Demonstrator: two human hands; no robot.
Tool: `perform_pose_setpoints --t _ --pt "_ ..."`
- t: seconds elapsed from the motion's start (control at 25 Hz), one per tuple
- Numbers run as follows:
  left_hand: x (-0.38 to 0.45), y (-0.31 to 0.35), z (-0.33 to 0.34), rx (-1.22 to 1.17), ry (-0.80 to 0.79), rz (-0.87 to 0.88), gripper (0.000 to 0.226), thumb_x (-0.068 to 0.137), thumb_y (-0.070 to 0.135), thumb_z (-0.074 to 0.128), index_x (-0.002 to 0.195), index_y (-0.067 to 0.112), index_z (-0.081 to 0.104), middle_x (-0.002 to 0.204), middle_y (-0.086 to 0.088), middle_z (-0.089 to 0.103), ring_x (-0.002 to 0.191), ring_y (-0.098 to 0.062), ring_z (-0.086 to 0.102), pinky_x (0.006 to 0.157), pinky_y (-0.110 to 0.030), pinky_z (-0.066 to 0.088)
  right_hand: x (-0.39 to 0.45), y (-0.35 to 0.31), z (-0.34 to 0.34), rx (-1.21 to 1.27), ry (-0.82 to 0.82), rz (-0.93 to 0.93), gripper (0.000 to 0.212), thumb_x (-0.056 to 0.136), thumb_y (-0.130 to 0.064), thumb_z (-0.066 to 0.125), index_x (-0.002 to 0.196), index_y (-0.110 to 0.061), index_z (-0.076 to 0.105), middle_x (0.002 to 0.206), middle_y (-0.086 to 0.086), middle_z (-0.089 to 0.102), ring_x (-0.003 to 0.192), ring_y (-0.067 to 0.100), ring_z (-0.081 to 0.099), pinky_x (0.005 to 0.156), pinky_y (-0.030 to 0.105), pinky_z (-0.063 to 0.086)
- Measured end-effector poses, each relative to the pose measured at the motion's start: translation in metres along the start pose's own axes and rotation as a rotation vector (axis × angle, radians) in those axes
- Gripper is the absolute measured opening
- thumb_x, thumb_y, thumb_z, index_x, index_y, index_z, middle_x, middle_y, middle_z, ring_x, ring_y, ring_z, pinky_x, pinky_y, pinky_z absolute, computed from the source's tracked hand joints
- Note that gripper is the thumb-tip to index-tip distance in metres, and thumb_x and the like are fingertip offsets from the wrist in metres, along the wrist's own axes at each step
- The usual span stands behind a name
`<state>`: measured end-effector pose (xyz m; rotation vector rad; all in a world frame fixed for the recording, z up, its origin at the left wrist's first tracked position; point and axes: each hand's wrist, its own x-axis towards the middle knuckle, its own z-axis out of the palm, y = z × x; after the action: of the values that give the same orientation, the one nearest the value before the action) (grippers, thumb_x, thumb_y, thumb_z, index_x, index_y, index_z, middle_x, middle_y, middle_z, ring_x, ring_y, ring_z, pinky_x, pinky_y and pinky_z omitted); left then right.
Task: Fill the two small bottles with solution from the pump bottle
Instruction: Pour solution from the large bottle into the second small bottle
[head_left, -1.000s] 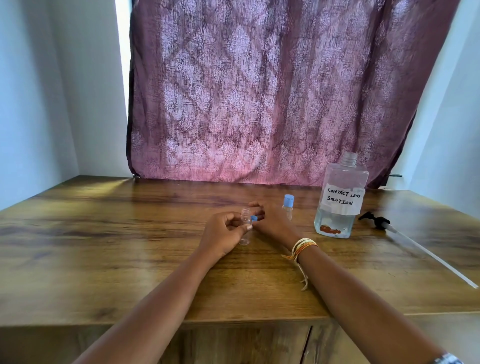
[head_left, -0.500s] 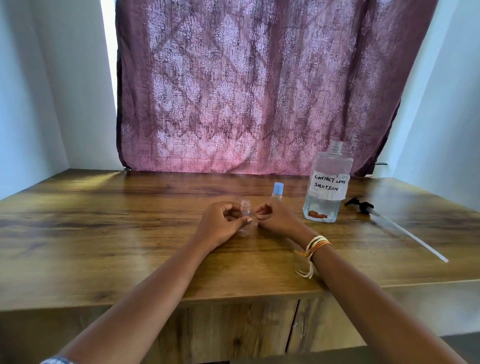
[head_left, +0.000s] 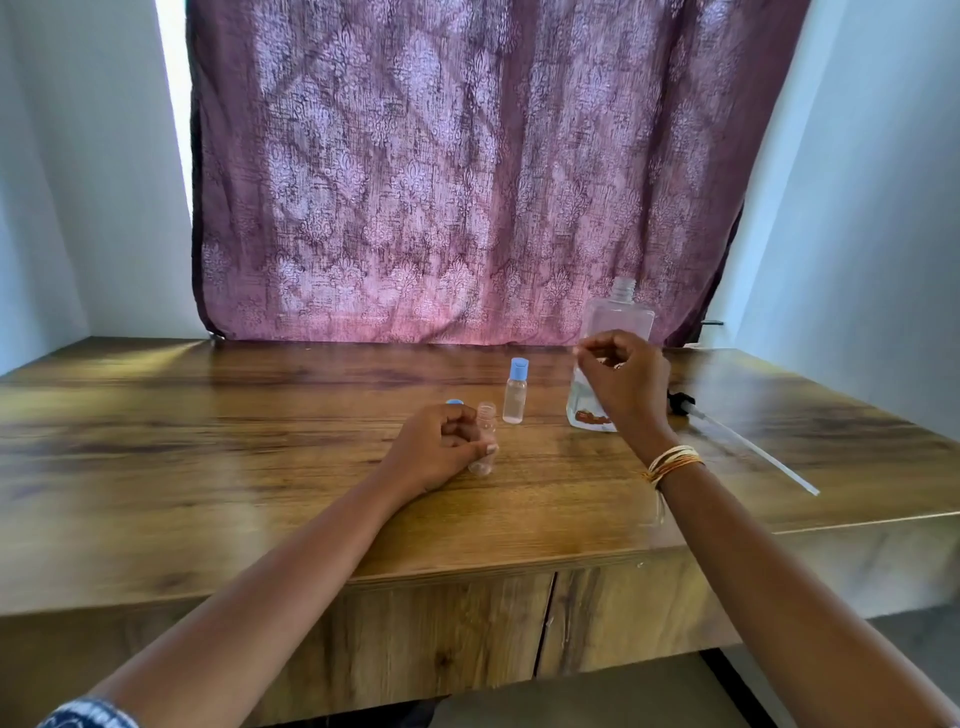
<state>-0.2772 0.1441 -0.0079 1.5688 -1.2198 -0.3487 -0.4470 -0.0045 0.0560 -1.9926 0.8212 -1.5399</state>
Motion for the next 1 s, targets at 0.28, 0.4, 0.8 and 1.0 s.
perform_pose_setpoints --t 0.28,0.4,0.8,1.0 --pt "0.002 -0.005 0.000 0.030 0.000 -0.009 0.038 0.076 0.019 0.081 0.109 0.012 0.065 0.094 -0.005 0.073 0.079 -0.014 0.067 0.072 -0.013 0.053 0.042 0.017 0.002 -0.032 0.110 0.168 0.081 0.060 -0.040 0.076 0.127 -0.014 0.039 0.127 0.008 0.046 0.120 0.028 0.046 0.100 0.040 0.042" --pt "0.003 -0.007 0.000 0.019 -0.001 -0.021 0.042 0.075 0.022 0.082 0.112 0.014 0.064 0.102 -0.011 0.073 0.094 -0.029 0.071 0.086 -0.033 0.056 0.058 0.023 0.001 0.031 0.005 0.257 0.096 0.056 -0.045 0.070 0.139 -0.020 0.031 0.135 0.010 0.049 0.122 0.029 0.051 0.103 0.047 0.045" --pt "0.004 -0.010 -0.002 0.054 -0.034 -0.014 0.040 0.074 0.029 0.081 0.108 0.013 0.067 0.098 -0.004 0.073 0.093 -0.020 0.071 0.079 -0.022 0.056 0.078 0.039 -0.009 -0.192 -0.018 0.303 0.110 0.030 -0.077 0.070 0.121 -0.016 0.056 0.121 0.009 0.058 0.111 0.028 0.056 0.094 0.045 0.051" --pt "0.001 -0.005 -0.001 0.043 -0.011 0.012 0.028 0.077 0.023 0.080 0.100 0.018 0.064 0.100 -0.011 0.073 0.095 -0.024 0.071 0.081 -0.025 0.056 0.069 0.039 -0.004 0.050 0.016 0.255 0.097 0.040 -0.056 0.088 0.112 -0.016 0.037 0.117 0.010 0.054 0.103 0.024 0.061 0.088 0.046 0.056"
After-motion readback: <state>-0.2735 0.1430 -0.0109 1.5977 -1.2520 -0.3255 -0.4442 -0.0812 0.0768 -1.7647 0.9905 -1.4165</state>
